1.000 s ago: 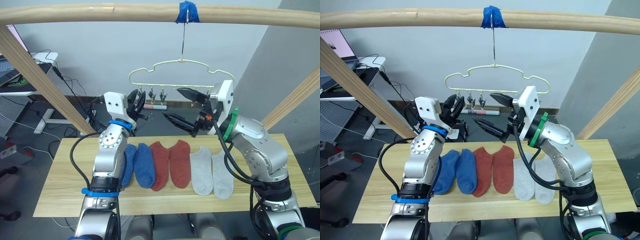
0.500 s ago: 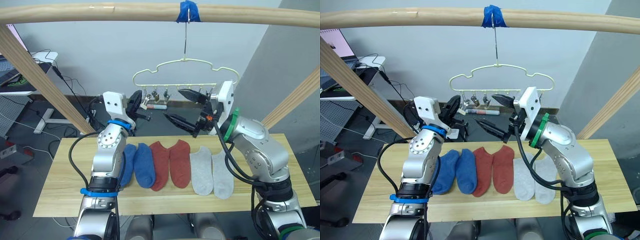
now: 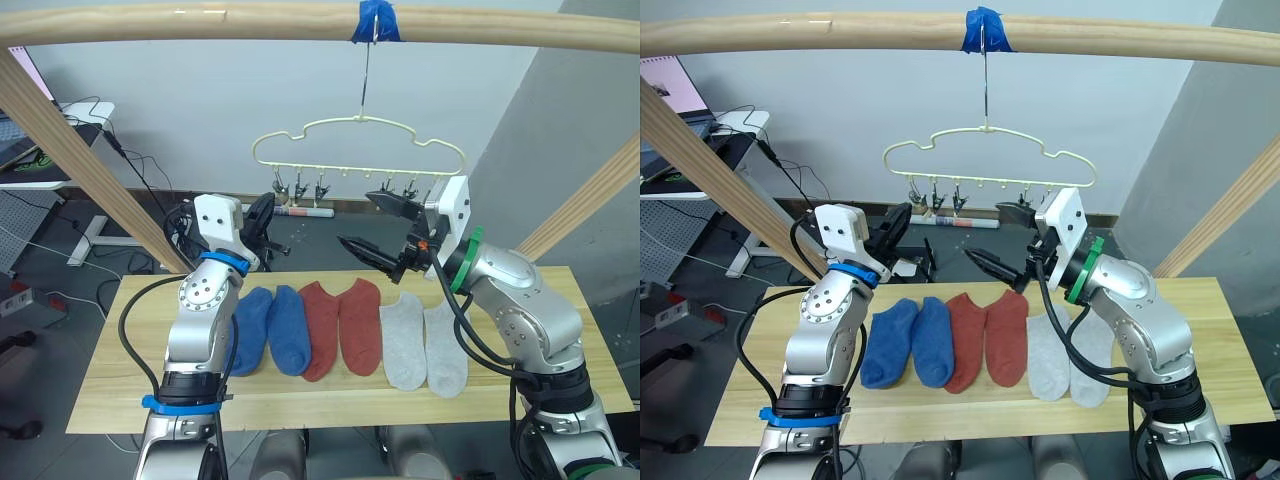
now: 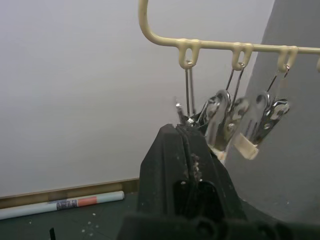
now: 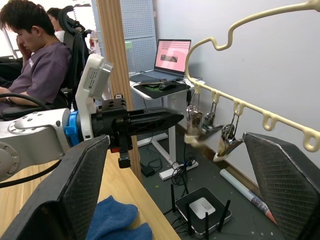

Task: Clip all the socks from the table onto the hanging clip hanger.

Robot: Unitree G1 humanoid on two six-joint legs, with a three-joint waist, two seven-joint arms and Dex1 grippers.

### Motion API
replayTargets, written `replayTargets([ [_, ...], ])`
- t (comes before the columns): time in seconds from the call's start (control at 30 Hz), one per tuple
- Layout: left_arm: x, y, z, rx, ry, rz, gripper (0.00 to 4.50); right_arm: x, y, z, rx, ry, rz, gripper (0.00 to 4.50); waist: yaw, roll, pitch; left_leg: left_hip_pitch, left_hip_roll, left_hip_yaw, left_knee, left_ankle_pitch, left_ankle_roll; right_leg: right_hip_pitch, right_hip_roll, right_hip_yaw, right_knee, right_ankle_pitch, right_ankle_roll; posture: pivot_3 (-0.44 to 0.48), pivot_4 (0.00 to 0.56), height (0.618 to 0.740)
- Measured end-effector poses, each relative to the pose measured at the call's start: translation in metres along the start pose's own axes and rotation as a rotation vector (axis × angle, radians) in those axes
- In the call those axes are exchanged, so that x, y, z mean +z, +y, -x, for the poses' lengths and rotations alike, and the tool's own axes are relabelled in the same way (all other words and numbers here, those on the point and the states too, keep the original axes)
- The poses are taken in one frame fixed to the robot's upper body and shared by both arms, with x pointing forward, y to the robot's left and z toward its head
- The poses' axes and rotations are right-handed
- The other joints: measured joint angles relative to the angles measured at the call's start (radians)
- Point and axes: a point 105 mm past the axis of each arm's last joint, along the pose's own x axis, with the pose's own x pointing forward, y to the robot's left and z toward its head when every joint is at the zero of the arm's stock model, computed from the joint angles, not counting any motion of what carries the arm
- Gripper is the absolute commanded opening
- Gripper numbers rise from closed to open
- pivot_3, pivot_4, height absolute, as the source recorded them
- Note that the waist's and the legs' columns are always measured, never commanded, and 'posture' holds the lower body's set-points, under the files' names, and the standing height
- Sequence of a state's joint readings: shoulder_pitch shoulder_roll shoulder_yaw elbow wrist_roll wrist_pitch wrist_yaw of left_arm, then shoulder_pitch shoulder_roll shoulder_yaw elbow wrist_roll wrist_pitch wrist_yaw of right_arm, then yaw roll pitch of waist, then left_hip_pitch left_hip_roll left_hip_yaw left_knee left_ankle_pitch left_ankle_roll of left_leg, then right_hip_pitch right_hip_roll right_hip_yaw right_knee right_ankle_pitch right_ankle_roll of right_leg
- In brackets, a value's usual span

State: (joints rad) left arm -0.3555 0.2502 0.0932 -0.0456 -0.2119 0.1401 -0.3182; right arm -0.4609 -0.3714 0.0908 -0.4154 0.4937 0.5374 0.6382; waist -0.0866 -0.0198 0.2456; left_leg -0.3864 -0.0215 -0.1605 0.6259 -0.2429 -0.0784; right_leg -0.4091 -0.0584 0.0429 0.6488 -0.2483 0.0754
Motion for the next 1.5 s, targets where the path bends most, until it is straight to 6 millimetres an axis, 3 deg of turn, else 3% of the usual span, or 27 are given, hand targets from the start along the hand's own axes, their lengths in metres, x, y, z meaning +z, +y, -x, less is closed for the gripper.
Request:
replayTargets([
  [0.3,-0.001,-0.002,0.003,0.018,0.000,0.013,3.65,0.005,0.000,-0.002,0.008,-0.011,0.015,4.50,0.000,0.000,0.001,0.000,0.000,0.000,0.000,0.000,0.000,0.000,0.000,0.000,0.000,0.000,0.000,-0.132,0.266,0.740],
  [1.5,0.001,-0.002,-0.025,0.087,-0.037,0.040,3.65,0.014,0.002,-0.008,0.026,-0.033,0.011,4.50,0.000,-0.001,0.015,-0.003,0.000,0.000,0.000,0.000,0.000,-0.001,0.000,0.000,-0.001,0.000,0.000,-0.153,0.270,0.740],
])
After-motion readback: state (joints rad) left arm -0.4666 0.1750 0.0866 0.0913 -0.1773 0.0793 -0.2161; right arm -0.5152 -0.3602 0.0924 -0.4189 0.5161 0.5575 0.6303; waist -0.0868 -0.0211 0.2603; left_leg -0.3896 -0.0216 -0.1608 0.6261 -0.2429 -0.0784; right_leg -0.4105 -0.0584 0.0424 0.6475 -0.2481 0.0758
